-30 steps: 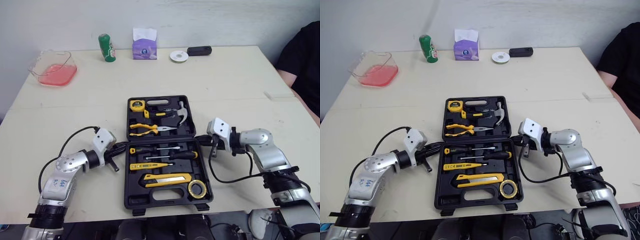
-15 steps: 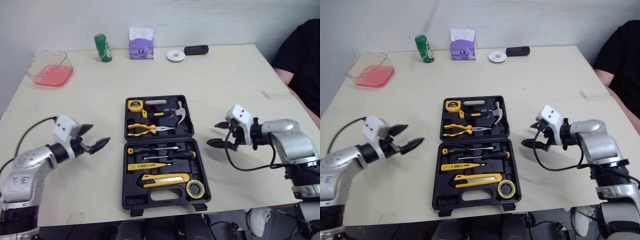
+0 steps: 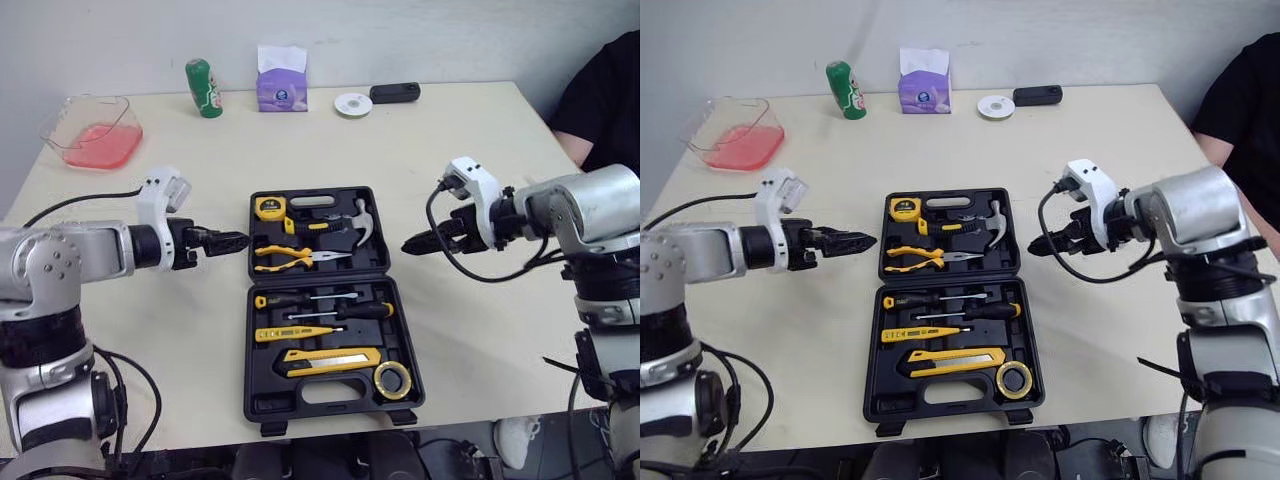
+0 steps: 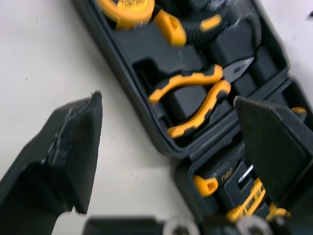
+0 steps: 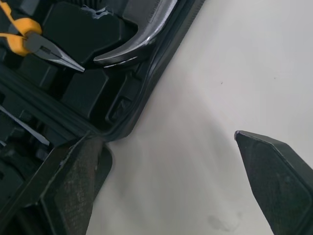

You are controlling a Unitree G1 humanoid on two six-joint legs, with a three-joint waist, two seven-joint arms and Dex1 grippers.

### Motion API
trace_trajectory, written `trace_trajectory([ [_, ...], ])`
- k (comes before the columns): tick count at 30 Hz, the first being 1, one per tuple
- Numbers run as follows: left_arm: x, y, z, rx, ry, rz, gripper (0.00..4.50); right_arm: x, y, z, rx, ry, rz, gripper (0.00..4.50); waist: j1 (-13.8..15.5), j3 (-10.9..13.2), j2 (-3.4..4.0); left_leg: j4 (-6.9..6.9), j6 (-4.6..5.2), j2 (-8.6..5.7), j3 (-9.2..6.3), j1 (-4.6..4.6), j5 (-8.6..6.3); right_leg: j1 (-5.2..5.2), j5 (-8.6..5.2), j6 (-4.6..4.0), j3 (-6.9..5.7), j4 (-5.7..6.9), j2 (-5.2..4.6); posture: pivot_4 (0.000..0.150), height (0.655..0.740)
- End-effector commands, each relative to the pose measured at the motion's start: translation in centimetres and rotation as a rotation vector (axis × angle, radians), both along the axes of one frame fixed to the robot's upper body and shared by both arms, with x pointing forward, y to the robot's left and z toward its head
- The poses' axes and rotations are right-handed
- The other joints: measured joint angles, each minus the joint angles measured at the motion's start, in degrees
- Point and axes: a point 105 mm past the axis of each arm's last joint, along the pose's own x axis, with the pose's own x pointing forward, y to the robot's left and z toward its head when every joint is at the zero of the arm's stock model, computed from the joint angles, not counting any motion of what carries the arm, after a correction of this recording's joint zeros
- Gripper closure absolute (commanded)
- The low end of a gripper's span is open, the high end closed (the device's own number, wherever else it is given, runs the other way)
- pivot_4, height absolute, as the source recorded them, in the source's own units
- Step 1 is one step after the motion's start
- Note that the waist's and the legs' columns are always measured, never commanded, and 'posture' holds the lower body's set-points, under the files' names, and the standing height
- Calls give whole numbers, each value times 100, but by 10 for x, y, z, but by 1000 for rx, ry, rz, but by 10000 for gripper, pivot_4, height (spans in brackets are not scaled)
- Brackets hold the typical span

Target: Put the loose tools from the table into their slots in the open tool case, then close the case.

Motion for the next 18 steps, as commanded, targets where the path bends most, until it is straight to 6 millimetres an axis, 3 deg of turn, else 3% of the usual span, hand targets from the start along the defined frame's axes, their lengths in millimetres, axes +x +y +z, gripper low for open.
trace_trajectory([
  [1, 13, -3, -7, 64, 47, 41, 0, 10, 13, 1, -8, 16, -30, 87, 0, 0, 0, 0, 3, -1, 1, -1, 7, -1, 0, 0, 1, 4, -1, 1500, 7400],
  [8, 16, -7, -17, 70, 83, 43, 0, 15, 23, 0, -10, -12, -15, 87, 10, 1, -1, 5, 2, -4, -1, -31, 8, -28, 1, 0, 1, 11, -4, 1500, 7400],
  [12, 24, 2, -20, 53, 74, 123, 0, 16, 25, -5, -20, -10, -19, 87, 10, 1, -1, 13, 2, -5, -3, -37, 9, -31, 1, 1, -1, 16, -3, 1500, 7400],
  [18, 22, -7, -27, 66, 89, 96, 0, 19, 25, -11, -16, 8, -52, 87, 6, 1, -1, 32, 1, -2, -3, -41, 9, -39, 1, 1, 4, 42, -3, 1500, 7400],
])
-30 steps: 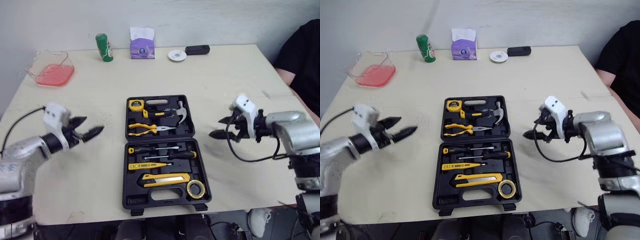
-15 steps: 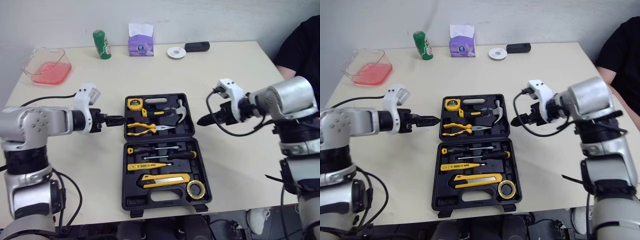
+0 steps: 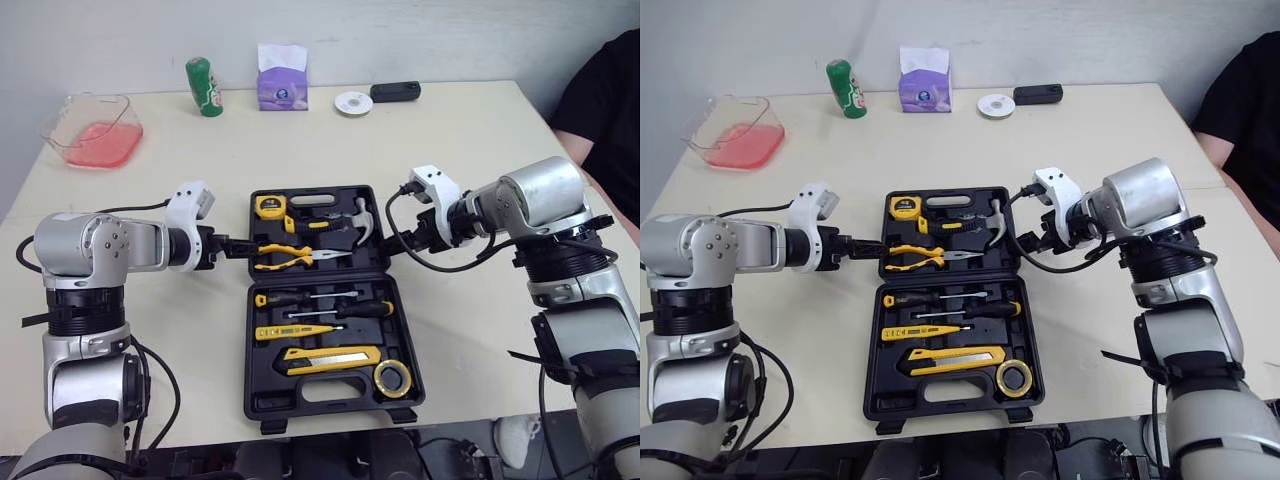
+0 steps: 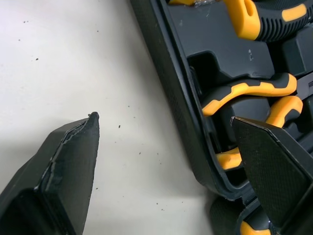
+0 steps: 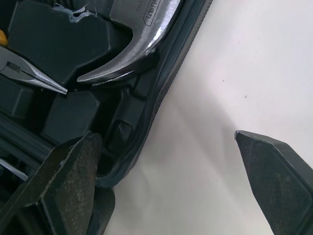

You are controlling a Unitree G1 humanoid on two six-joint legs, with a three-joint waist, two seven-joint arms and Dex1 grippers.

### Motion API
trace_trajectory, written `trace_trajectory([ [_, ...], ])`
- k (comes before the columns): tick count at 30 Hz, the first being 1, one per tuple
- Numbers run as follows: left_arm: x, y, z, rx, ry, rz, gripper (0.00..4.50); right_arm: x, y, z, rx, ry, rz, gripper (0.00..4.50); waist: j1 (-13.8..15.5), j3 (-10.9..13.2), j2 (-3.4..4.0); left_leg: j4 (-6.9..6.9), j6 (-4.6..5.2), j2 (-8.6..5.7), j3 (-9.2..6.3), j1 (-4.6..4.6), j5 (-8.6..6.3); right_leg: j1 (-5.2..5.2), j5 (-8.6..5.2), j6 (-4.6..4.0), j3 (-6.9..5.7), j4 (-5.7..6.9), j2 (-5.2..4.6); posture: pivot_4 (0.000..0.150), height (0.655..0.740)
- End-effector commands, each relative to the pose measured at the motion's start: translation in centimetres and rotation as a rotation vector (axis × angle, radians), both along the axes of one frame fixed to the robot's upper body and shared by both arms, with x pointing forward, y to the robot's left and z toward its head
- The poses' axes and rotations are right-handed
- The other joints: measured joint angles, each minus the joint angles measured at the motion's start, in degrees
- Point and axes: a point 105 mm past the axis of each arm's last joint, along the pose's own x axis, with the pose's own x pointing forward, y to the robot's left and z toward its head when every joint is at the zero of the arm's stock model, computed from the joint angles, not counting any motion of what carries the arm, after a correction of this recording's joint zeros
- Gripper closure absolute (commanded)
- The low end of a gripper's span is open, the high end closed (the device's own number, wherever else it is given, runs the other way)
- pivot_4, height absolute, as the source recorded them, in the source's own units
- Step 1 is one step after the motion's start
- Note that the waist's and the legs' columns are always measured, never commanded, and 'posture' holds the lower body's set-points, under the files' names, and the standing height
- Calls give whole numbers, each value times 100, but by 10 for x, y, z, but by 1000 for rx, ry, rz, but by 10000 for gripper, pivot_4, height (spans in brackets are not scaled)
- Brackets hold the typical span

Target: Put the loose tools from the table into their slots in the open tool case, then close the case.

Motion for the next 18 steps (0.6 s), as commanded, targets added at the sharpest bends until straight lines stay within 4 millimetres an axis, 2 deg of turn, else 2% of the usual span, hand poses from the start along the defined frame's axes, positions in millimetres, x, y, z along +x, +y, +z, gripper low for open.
trace_trajectory([
  [1, 2, 0, 4, 19, -36, 6, 0, 3, -2, 7, 14, -26, -17, 87, 3, 0, 0, 2, 0, 0, 0, -1, 0, 0, 0, 0, 0, 1, 0, 1500, 7400],
  [6, 5, -3, -3, 38, -28, -1, 0, 6, -5, 2, 2, -20, -44, 87, 4, 0, 0, 11, 0, -1, 0, -13, 0, -10, 0, 0, 1, 7, -1, 1500, 7400],
  [18, 11, 2, -10, 66, -39, 36, 0, 13, -6, -7, -20, -25, -77, 87, 2, 0, 0, 27, 0, 0, 4, -20, 0, -27, 0, 0, 8, 37, -2, 1500, 7400],
])
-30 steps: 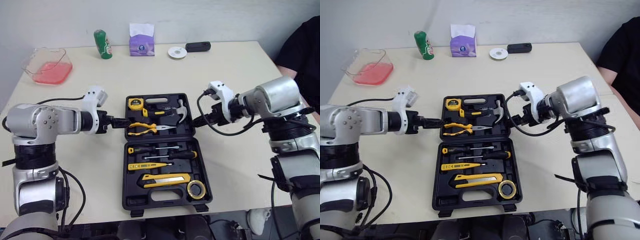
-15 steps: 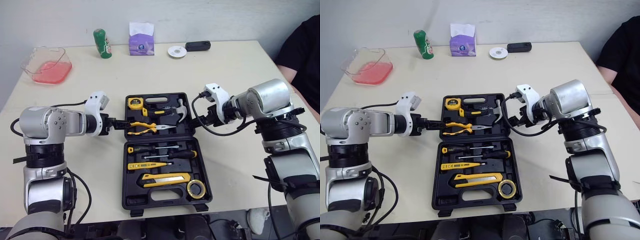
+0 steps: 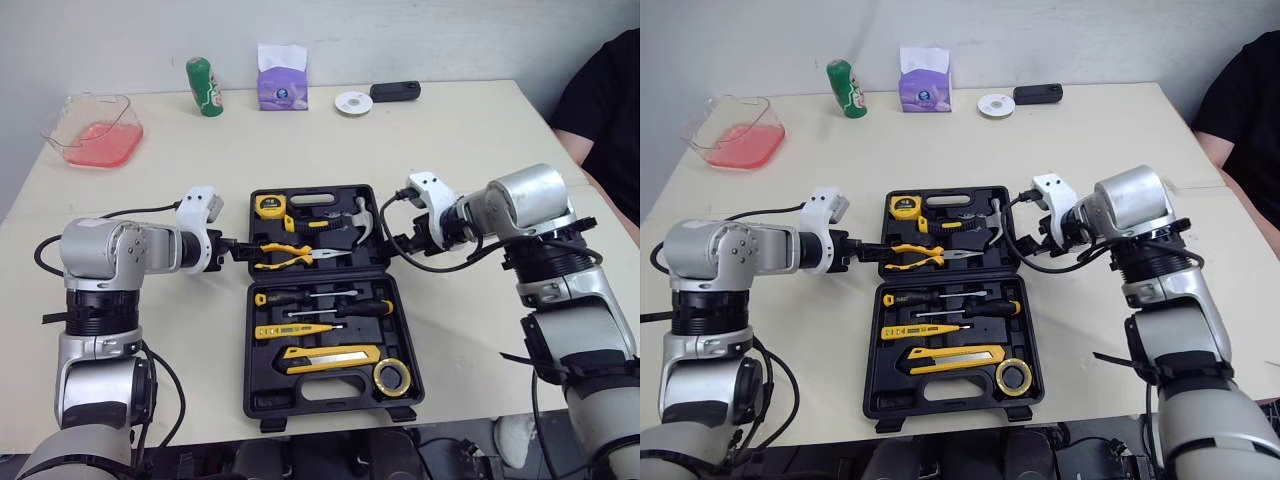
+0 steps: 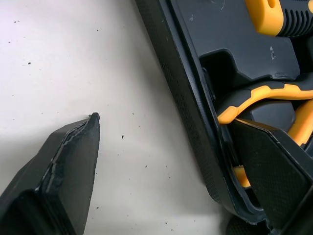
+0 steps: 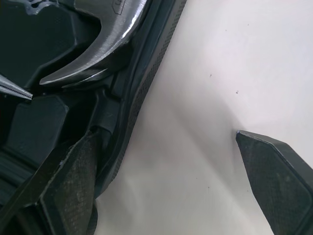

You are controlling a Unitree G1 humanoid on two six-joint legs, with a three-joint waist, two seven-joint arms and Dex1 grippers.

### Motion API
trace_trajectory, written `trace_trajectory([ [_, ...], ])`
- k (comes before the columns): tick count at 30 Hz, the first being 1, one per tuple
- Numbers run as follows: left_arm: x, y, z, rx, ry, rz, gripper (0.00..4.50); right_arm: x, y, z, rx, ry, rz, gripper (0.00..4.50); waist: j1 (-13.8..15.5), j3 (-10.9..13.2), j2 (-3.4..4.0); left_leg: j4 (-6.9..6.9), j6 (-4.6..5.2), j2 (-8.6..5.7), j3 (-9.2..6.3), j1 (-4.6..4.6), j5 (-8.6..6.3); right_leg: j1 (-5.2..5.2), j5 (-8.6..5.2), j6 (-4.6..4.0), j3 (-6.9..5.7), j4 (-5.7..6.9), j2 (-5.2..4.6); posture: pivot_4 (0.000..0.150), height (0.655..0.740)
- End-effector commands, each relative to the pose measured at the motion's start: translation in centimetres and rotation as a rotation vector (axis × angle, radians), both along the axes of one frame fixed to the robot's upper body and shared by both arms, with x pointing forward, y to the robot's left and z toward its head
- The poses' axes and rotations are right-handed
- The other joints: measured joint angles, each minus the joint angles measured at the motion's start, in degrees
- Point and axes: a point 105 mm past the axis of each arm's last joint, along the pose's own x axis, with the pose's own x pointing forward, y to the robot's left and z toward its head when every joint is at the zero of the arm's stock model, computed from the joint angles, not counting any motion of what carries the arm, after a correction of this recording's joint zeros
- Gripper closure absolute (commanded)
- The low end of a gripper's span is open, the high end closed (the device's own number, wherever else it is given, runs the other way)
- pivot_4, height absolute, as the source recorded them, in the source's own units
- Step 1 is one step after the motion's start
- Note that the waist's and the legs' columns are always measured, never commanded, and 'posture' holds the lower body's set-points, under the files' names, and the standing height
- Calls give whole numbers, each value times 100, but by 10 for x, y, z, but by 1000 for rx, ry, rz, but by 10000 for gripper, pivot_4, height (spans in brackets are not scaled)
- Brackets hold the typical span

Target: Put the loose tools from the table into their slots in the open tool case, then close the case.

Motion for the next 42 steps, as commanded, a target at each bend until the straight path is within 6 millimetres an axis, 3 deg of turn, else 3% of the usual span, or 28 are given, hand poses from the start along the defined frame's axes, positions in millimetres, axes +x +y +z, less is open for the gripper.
trace_trajectory([
  [1, 0, 2, -1, 14, -6, 4, 0, 5, -2, 4, 13, -28, -22, 2488, 0, 0, 0, 1, 0, 0, 0, 0, 0, 0, 0, 0, 0, 0, 0, 1500, 7400],
  [3, -4, -2, -5, 18, 20, -21, 0, 4, 1, 1, 19, -18, -18, 7378, 0, 0, 0, 5, 0, 0, 0, 0, 0, 0, 0, 0, 1, 3, 0, 1500, 7400],
  [6, -9, -7, -10, 33, 45, -57, 11703, 1, 5, -1, 42, 1, -9, 22098, -1, -2, -3, 10, 0, 0, 0, 0, 0, 0, 0, 0, 2, 9, 0, 1500, 7400],
  [10, -8, -10, -12, 40, 47, -71, 30920, -1, 9, -3, 69, 24, -16, 42445, 0, -6, -8, 18, 0, 1, 0, 1, 0, 2, 0, 0, 3, 15, -1, 1500, 7400],
  [11, -9, -10, -13, 47, 47, -76, 36059, -1, 9, -3, 71, 26, -16, 45000, 1, -7, -7, 20, 0, 1, 0, 1, 0, 2, 0, 0, 4, 17, -1, 1500, 7400],
  [13, -9, -11, -13, 41, 45, -74, 42588, -2, 11, -3, 84, 34, -19, 45000, 1, -9, -7, 23, 1, 1, 0, 3, 0, 3, 0, 0, 5, 20, -2, 1500, 7400],
  [22, -2, -15, -3, -5, -30, -57, 43558, 2, 15, 5, 150, -5, -53, 45000, 2, -11, -6, 27, 2, 2, 0, 5, 2, 4, 0, -1, 8, 28, -3, 1500, 7400],
  [23, 4, -17, 6, -33, -85, -43, 43581, 7, 18, 14, 181, -79, -41, 45000, 1, -11, -6, 29, 3, 3, -1, 5, 2, 4, 0, -1, 9, 30, -3, 1500, 7400],
  [26, 21, -13, 33, -76, -296, 11, 44375, 24, 25, 58, 286, -514, 52, 45000, 3, -11, -17, 32, 2, 3, -2, 5, 8, 4, 2, -3, 9, 33, -3, 1500, 7400],
  [28, 28, -6, 41, -59, -420, 42, 44963, 26, 20, 64, 276, -658, 76, 45000, 3, -9, -17, 31, 1, -1, 0, -6, 11, -9, 2, -3, 11, 37, -5, 1500, 7400],
  [35, 38, 14, 56, 1, -742, 85, 44963, 32, -4, 52, 96, -940, 109, 45000, -6, -7, -18, -6, -3, -6, 12, -14, 8, -26, 2, -3, 2, 12, -1, 1500, 7400],
  [39, 34, 20, 60, 86, -891, 62, 44963, 32, -16, 40, -11, -1053, 122, 45000, -9, -5, -20, 1, -2, -3, 17, -14, 8, -25, 2, -3, 1, 8, -1, 1500, 7400],
  [42, 27, 22, 58, 149, -987, 26, 44963, 26, -25, 27, -187, -1184, 213, 45000, -7, -5, -20, 13, 2, 1, 17, -13, 10, -21, 2, -3, 1, 14, -5, 1500, 7400],
])
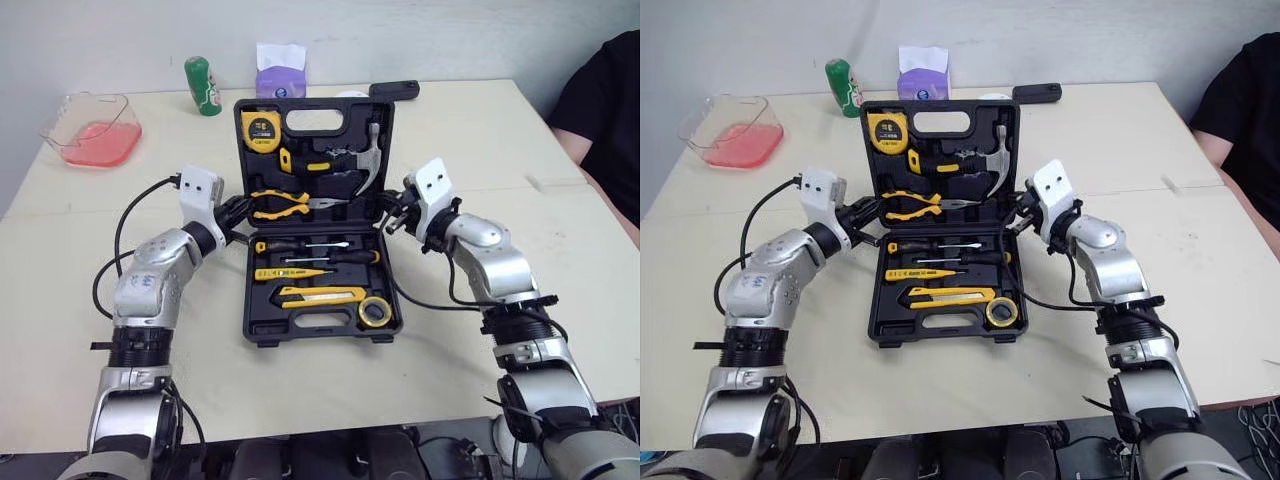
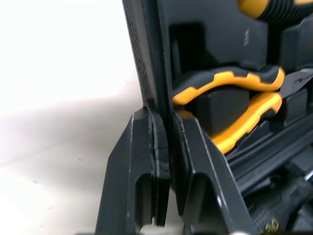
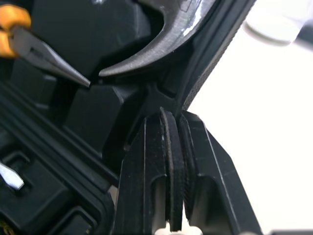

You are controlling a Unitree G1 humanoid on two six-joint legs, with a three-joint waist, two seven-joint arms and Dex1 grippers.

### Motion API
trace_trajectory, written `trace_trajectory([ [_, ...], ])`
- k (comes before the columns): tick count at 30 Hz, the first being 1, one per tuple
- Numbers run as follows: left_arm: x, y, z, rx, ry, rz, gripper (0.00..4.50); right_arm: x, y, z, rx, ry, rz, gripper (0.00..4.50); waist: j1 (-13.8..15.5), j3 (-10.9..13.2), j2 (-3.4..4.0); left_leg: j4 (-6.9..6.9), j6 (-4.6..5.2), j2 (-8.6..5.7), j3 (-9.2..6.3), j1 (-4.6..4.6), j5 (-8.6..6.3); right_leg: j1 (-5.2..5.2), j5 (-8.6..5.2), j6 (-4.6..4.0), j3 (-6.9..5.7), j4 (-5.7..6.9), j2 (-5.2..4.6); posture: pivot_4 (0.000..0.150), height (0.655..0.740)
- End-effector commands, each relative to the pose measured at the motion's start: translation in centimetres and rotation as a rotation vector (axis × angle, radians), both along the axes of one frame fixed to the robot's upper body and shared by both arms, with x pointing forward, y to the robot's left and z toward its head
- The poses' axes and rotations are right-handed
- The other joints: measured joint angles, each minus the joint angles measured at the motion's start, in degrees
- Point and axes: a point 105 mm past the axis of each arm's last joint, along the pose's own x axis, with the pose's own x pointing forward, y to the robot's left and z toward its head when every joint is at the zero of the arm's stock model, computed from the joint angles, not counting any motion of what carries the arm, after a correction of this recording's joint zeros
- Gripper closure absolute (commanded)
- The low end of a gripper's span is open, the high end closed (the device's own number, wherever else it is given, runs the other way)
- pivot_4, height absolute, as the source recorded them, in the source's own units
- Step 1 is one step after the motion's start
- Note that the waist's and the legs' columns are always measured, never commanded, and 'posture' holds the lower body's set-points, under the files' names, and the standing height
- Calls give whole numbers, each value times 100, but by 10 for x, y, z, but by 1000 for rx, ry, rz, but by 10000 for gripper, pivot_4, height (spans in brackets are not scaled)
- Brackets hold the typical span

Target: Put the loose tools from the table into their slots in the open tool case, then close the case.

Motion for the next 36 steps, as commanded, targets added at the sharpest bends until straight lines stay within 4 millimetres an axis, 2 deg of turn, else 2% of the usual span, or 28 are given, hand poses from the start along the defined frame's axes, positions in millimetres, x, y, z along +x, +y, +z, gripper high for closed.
trace_trajectory([
  [1, -9, 34, 33, 105, -231, 97, 44963, -5, -38, 8, -221, -250, -83, 45000, 1, 0, 0, -1, 2, 0, 0, 1, -1, 0, 0, 0, 0, -1, -3, 1500, 7400],
  [5, -22, 32, 30, 237, -339, 78, 44963, -19, -46, -14, -431, -416, -56, 45000, 2, 0, 0, -2, 3, 1, -1, 2, -2, 1, 0, 0, -1, -1, -7, 1500, 7400],
  [10, -40, 36, 23, 295, -442, 45, 44963, -32, -50, -34, -543, -497, -8, 45000, -13, 0, 0, 10, 3, 6, -2, 7, -2, 9, 0, 0, -1, 6, -6, 1500, 7400],
  [14, -56, 41, -11, 417, -386, -25, 44963, -45, -55, -60, -594, -472, 52, 45000, -19, -1, 1, 5, 4, 10, -2, 13, -2, 13, 0, -1, -2, 4, -2, 1500, 7400],
  [16, -59, 42, -20, 453, -360, -58, 44963, -47, -56, -63, -615, -481, 64, 45000, -10, -1, 1, 6, 5, 11, -5, 22, -3, 25, 0, -1, -6, 0, -3, 1500, 7400],
  [20, -65, 40, -24, 413, -354, -107, 44963, -49, -56, -65, -615, -479, 80, 45000, -11, -1, 0, 11, 8, 13, -10, 68, -5, 76, -1, -1, -8, -10, -4, 1500, 7400],
  [21, -67, 39, -24, 417, -361, -117, 35755, -50, -55, -64, -607, -480, 92, 41242, -10, -1, 1, 1, 8, 13, -10, 98, -7, 107, -2, -2, -9, -20, -4, 1500, 7400],
  [22, -68, 38, -24, 422, -365, -122, 32468, -51, -55, -63, -602, -480, 100, 37057, 4, -1, 1, -2, 8, 13, -11, 112, -11, 120, -2, -3, -9, -23, -5, 1500, 7400],
  [26, -76, 40, -29, 418, -321, -164, 12855, -58, -58, -67, -617, -455, 142, 17825, 12, -1, 0, 3, 16, 9, -20, 100, -15, 121, -2, -3, -16, -24, -16, 1500, 7400],
  [28, -88, 50, -33, 415, -272, -176, 3422, -67, -64, -70, -641, -433, 172, 7840, -11, -2, 3, 3, 16, 10, -16, 104, -15, 121, -2, -3, -14, -23, -15, 1500, 7400],
  [29, -97, 61, -37, 419, -232, -166, 0, -71, -72, -68, -650, -421, 172, 3130, -23, -2, 3, 2, 15, 14, -16, 105, -16, 121, -2, -3, -14, -23, -13, 1500, 7400],
  [30, -105, 74, -42, 420, -182, -146, 0, -75, -81, -70, -658, -385, 170, 493, -35, -2, 3, -4, 13, 17, -16, 110, -17, 122, -2, -3, -14, -25, -11, 1500, 7400],
  [32, -115, 92, -46, 409, -127, -101, 0, -81, -94, -67, -640, -343, 158, 493, -31, -2, 3, -8, 9, 22, -16, 111, -19, 120, -6, -9, -15, -26, -8, 1500, 7400],
  [36, -117, 103, -40, 378, -89, -64, 0, -91, -105, -63, -544, -232, 156, 493, 48, -2, 2, 11, 16, 19, -31, 115, -20, 137, -6, -10, -24, -52, -12, 1500, 7400],
])
